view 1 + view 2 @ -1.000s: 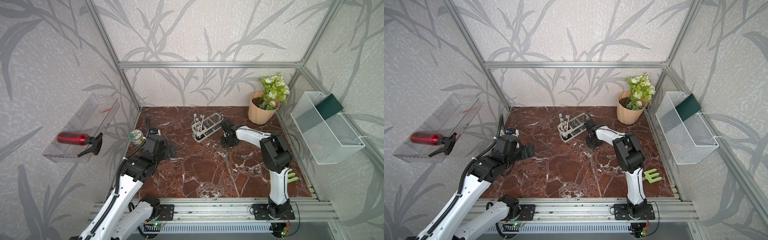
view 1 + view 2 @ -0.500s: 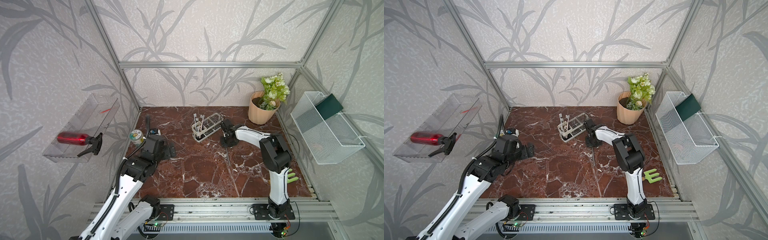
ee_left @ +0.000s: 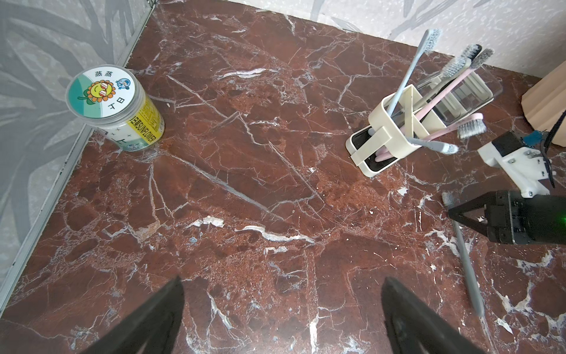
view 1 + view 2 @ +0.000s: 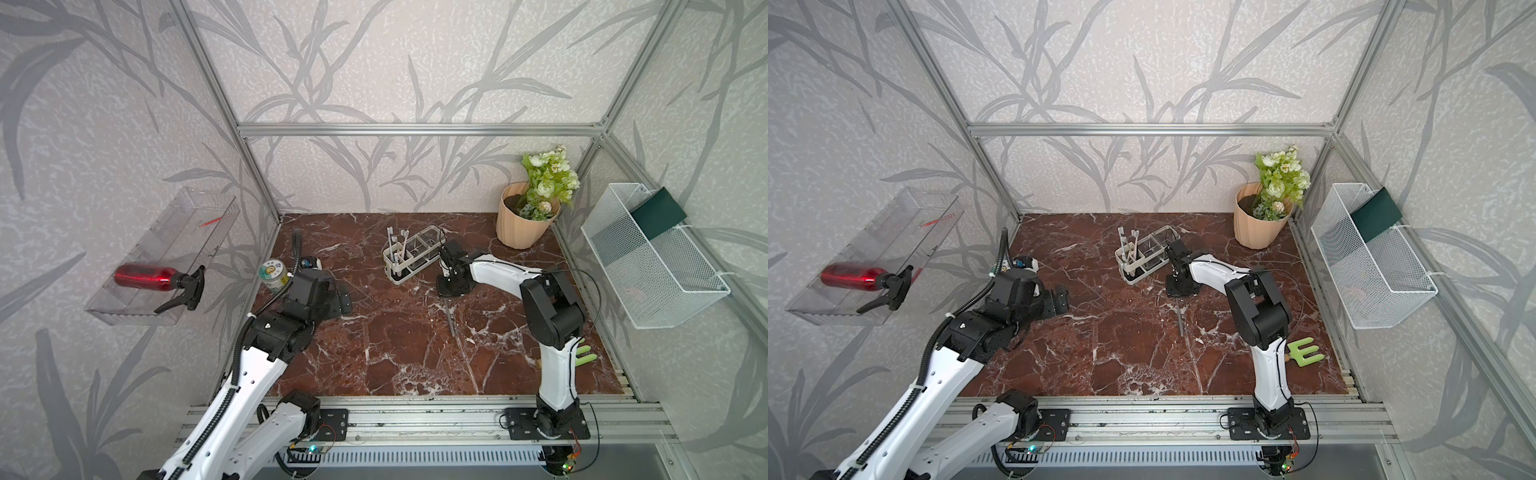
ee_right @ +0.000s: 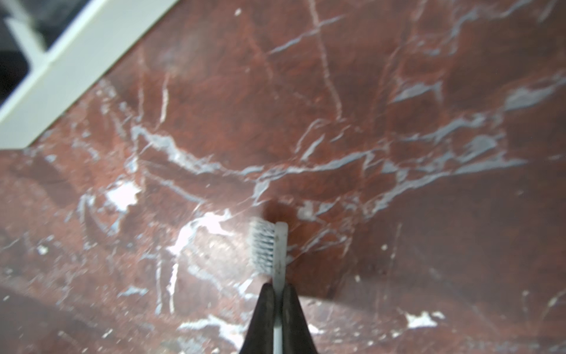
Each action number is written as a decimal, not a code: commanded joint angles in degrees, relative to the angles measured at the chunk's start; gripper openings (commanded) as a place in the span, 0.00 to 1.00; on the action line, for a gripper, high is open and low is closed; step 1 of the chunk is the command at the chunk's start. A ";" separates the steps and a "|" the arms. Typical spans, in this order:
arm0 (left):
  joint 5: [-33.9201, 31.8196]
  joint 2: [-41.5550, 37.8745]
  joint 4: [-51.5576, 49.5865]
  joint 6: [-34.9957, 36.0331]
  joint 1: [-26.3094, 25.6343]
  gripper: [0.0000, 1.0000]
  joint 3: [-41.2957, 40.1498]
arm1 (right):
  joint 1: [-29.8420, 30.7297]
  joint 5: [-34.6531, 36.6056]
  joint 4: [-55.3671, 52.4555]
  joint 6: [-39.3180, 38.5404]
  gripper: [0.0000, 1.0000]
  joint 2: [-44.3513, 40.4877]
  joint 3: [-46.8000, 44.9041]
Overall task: Place the toothbrush into the toothbrush holder
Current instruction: Pick up the toothbrush from the center of the board.
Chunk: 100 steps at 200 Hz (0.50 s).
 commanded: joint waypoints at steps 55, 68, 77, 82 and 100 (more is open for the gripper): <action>1.23 2.11 0.32 0.23 0.27 0.99 -0.66 | 0.19 -9.26 6.65 -1.69 0.03 -10.01 -5.61; 2.57 3.14 0.75 -0.06 0.27 0.99 -0.30 | 0.21 -13.32 9.06 -1.64 0.02 -11.54 -7.49; 3.93 3.60 1.03 -0.72 0.27 0.99 -0.04 | 0.27 -15.59 11.13 -1.31 0.02 -12.99 -9.11; 4.82 3.85 1.26 -1.27 0.27 0.99 0.12 | 0.41 -16.53 12.19 -1.20 0.02 -13.78 -9.83; 9.27 4.08 3.09 -3.95 0.28 0.99 0.25 | 0.62 -20.46 14.81 -1.38 0.01 -16.52 -11.91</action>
